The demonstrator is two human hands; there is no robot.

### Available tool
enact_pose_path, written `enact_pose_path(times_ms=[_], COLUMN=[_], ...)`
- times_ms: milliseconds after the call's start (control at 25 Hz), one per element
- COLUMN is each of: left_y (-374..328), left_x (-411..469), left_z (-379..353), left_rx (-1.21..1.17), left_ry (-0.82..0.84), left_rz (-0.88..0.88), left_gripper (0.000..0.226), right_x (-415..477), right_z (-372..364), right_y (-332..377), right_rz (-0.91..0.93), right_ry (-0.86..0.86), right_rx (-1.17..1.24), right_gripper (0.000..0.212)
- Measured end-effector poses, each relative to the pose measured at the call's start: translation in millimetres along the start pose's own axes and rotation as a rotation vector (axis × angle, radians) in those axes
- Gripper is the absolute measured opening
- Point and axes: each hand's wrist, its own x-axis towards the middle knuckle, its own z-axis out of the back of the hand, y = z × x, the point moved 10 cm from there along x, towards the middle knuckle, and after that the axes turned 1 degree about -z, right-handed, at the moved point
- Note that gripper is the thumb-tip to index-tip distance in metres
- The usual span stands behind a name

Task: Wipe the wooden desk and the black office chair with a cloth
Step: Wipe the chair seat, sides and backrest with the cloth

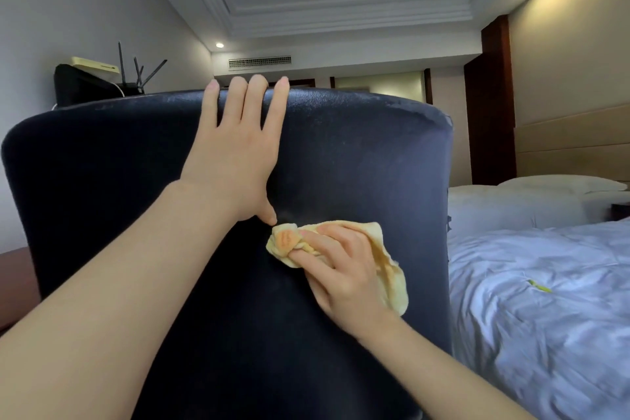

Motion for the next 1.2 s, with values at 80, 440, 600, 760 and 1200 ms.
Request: enact_pose_path(times_ms=[80,440,600,760,1200], left_y=[-0.4,1.3,4.4,10.5,60.8], left_x=[0.3,-3.8,-5.5,-9.6,-30.4], left_z=[0.7,1.0,1.7,-0.4,-15.9], left_rx=[0.005,0.012,0.007,-0.003,-0.228], left_ry=[0.008,0.003,-0.004,-0.015,-0.002], left_rz=[0.012,0.007,-0.011,-0.021,0.009], left_gripper=[0.155,0.154,0.155,0.156,0.144], right_x=[-5.0,-10.1,16.5,67.2,171.0], right_z=[2.9,37.2,58.7,79.5,24.9], right_y=[-1.6,-82.7,-128.5,-146.6,-37.2], right_rz=[0.108,-0.157,-0.404,-0.459,0.095], right_ry=[0.034,0.023,-0.044,-0.101,0.142], right_rx=[-0.013,-0.008,-0.047,-0.104,-0.056], right_gripper=[0.027,0.026,0.034,0.023,0.019])
